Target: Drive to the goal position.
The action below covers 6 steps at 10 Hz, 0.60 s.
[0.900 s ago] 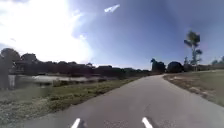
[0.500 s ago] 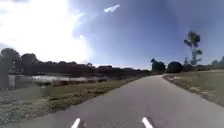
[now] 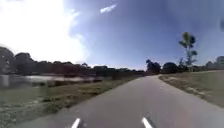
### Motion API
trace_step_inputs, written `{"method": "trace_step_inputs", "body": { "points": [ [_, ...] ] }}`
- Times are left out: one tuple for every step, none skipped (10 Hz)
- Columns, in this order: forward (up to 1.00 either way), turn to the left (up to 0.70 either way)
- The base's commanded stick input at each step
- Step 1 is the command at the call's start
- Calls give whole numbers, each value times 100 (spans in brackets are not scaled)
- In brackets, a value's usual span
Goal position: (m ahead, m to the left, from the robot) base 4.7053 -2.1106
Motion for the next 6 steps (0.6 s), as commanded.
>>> {"method": "trace_step_inputs", "body": {
  "points": [
    [70,0],
    [70,0],
    [70,0],
    [70,0],
    [70,0],
    [70,0]
  ]
}}
